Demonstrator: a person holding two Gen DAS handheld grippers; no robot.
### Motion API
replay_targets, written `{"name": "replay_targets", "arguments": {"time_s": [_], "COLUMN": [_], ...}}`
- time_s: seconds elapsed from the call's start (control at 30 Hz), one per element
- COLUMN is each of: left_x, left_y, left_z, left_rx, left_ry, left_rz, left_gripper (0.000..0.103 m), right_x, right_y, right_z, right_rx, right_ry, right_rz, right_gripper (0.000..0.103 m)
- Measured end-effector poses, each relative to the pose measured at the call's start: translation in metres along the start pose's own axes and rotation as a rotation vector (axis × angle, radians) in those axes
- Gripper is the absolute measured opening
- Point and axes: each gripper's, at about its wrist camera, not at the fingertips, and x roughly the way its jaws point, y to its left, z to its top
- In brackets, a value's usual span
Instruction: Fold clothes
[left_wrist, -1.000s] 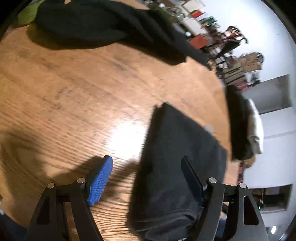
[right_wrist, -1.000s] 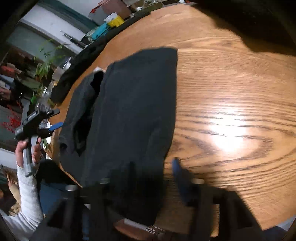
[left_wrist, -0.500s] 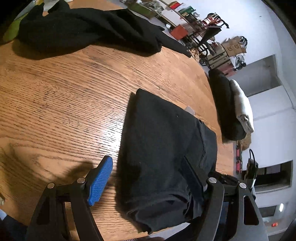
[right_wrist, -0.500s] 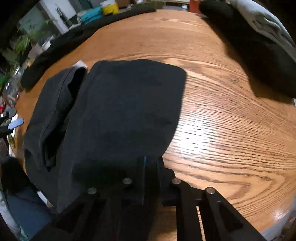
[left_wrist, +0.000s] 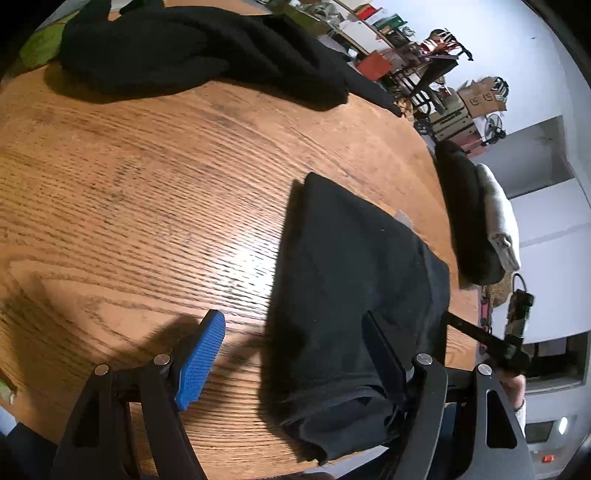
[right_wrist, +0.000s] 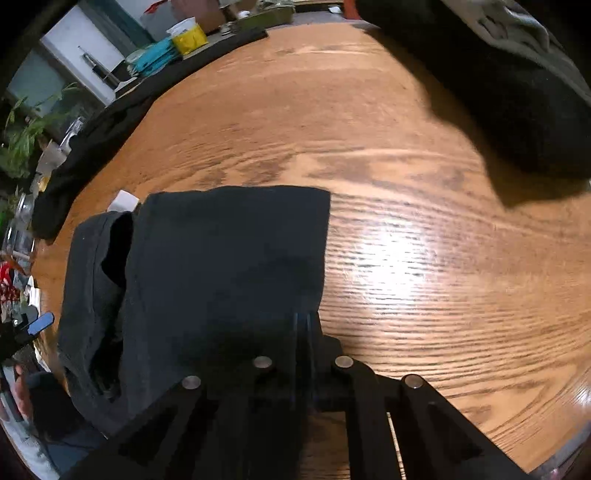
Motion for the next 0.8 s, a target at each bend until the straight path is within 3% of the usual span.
{"name": "replay_targets", "arguments": {"time_s": [0.03,0.1,0.13,0.23,0.27,0.33,0.37,0.47,0.53,0.6,0.73,0.8], "left_x": [0.004,0.008,0.010,0.019,0.020,0.023,0.024,0.022,0.021,0.022,0.026,0.029], "left_y": [0.002,0.007,0.007,0.004,0.003,0.001,-0.002,-0.011,-0.017,-0.023,-0.029,-0.028], "left_z": [0.002,0.002,0.003,0.008,0.008,0.009,0.009,0.010,0.012,0.013,0.009,0.008], "left_rx": [-0.005,-0.015,-0.018,-0.020,-0.020,-0.022,-0.020,-0.004,0.008,0.020,0.071,0.074], "left_ry": [0.001,0.002,0.004,0.011,0.014,0.022,0.024,0.019,0.016,0.018,0.042,0.054], "left_rz": [0.006,0.016,0.021,0.040,0.044,0.043,0.037,0.014,-0.006,-0.019,-0.015,-0.006], "left_gripper": [0.077,0.077,0.077,0.077,0.077,0.077,0.077,0.077,0.077,0.077,0.077,0.077], "right_x": [-0.001,-0.007,-0.011,-0.012,-0.007,0.006,0.011,0.018,0.009,-0.002,0.002,0.015], "right_y": [0.002,0.000,-0.003,-0.009,-0.010,-0.011,-0.011,-0.016,-0.012,-0.013,-0.005,0.006], "right_z": [0.002,0.008,0.013,0.032,0.038,0.044,0.046,0.052,0.055,0.061,0.066,0.067], "right_rx": [0.010,0.037,0.052,0.090,0.090,0.083,0.069,-0.010,-0.022,-0.025,-0.072,-0.105], "right_ry": [-0.004,-0.043,-0.068,-0.102,-0.094,-0.069,-0.050,-0.020,-0.038,-0.080,-0.076,-0.042], "right_rz": [0.009,0.026,0.034,0.047,0.035,0.027,0.032,0.000,-0.025,-0.040,-0.053,-0.049], "right_gripper": [0.014,0.044,0.045,0.044,0.039,0.021,0.005,0.005,0.012,0.040,0.031,0.016]}}
